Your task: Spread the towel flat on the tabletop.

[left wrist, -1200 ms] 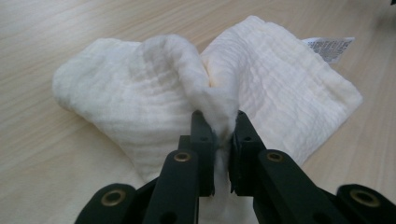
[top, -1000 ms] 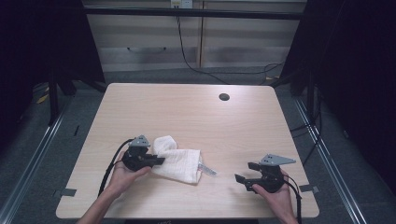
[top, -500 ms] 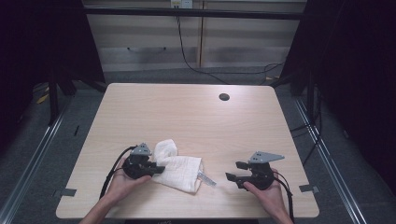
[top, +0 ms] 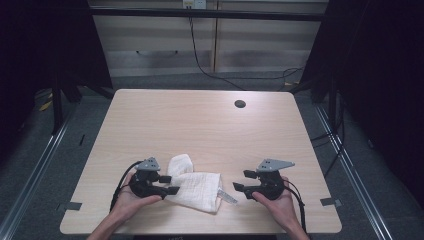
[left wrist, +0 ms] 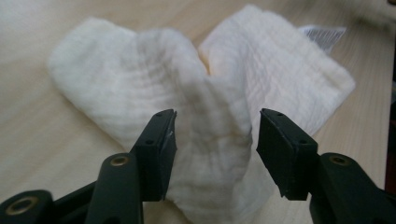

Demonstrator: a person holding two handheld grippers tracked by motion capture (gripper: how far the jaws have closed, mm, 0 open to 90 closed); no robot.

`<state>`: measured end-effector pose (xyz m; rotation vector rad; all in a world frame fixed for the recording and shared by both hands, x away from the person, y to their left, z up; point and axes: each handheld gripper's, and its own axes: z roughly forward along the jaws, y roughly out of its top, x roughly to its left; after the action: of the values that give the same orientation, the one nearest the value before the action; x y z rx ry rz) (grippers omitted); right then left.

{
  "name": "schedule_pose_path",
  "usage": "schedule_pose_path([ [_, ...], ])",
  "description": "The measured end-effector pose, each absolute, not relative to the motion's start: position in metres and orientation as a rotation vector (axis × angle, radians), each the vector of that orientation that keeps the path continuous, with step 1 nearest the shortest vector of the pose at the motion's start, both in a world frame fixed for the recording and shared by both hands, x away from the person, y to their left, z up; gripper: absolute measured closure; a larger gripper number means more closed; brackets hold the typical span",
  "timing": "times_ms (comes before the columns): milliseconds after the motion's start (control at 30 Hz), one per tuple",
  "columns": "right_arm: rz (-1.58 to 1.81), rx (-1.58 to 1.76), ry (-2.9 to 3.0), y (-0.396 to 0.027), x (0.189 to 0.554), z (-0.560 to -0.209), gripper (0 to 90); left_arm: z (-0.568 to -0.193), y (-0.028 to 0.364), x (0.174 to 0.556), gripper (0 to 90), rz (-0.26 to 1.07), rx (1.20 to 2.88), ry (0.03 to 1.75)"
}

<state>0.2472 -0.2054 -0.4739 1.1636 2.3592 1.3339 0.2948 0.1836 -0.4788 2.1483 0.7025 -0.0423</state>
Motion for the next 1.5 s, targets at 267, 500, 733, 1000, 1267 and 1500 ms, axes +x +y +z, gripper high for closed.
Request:
schedule_pose_path([
  [267, 1.367, 1.181, 2.336, -0.216, 0.244, -0.471, 34.5, -0.454, 0.193, 0.332, 47.5, 0.032, 2.076, 0.749],
  [500, 1.364, 1.183, 2.342, -0.216, 0.244, -0.472, 33.4, -0.462, 0.176, 0.369, 52.1, 0.068, 2.107, 0.774],
  [733, 1.371, 1.185, 2.333, -0.220, 0.242, -0.473, 32.9, -0.486, 0.160, 0.397, 61.0, 0.063, 2.156, 0.823],
  [1000, 1.366, 1.194, 2.339, -0.222, 0.241, -0.474, 32.0, -0.500, 0.143, 0.400, 62.5, 0.085, 2.215, 0.815],
  [1267, 1.360, 1.198, 2.348, -0.223, 0.240, -0.475, 31.0, -0.501, 0.135, 0.389, 74.8, 0.190, 2.251, 0.730],
  [1500, 1.355, 1.201, 2.342, -0.224, 0.241, -0.475, 30.6, -0.503, 0.135, 0.384, 88.3, 0.201, 2.207, 0.725],
])
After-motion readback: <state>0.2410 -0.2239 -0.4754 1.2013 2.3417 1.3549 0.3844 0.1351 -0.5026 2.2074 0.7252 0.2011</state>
